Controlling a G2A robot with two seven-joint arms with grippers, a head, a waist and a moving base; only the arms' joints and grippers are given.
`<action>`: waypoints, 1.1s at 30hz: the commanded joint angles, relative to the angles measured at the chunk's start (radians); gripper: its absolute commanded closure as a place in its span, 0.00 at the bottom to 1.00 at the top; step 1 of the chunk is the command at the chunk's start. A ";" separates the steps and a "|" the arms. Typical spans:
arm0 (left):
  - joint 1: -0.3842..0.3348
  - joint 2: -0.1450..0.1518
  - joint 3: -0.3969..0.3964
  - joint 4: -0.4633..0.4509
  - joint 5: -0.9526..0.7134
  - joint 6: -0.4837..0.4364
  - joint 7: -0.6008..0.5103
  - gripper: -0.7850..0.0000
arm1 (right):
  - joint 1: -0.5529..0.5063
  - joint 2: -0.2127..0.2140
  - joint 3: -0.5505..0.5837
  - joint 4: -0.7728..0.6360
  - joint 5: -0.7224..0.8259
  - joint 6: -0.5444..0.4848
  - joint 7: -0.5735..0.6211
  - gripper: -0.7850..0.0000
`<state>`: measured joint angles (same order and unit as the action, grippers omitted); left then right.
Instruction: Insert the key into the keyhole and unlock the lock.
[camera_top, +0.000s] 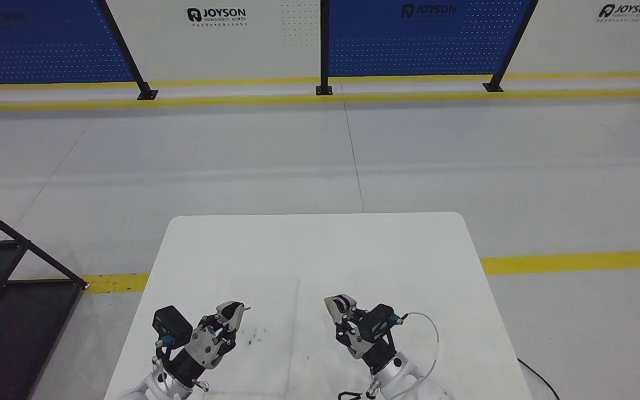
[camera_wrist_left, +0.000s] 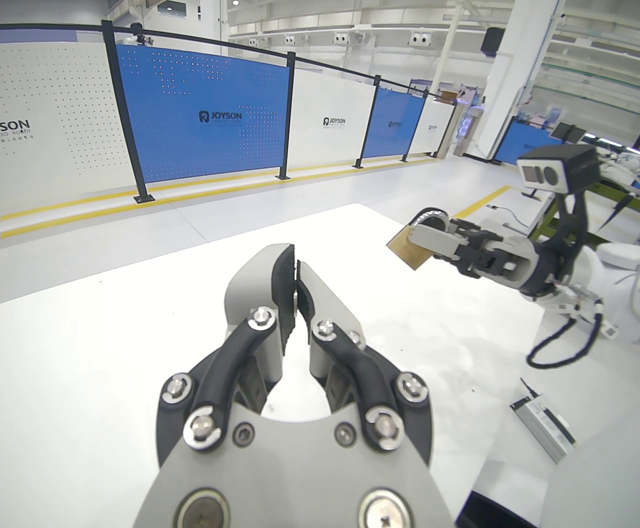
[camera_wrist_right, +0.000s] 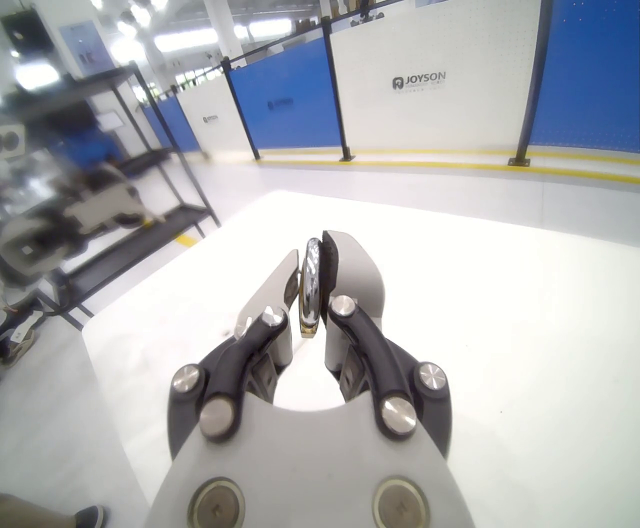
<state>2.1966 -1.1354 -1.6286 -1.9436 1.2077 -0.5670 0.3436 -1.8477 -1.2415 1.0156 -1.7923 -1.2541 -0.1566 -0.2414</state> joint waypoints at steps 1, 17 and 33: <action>0.000 0.000 0.000 0.000 0.000 0.000 0.000 1.00 | 0.000 0.000 0.000 0.000 0.000 0.000 0.000 1.00; -0.103 -0.001 0.146 0.111 -0.535 -0.429 0.010 1.00 | 0.176 -0.044 -0.112 0.236 0.362 -0.481 -0.357 1.00; -0.239 0.001 0.377 0.200 -0.735 -0.445 0.048 1.00 | 0.251 -0.098 -0.237 0.369 0.325 -0.690 -0.666 1.00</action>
<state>1.9634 -1.1345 -1.2684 -1.7466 0.4762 -1.0123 0.3835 -1.5969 -1.3371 0.7810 -1.4286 -0.9323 -0.8478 -0.8995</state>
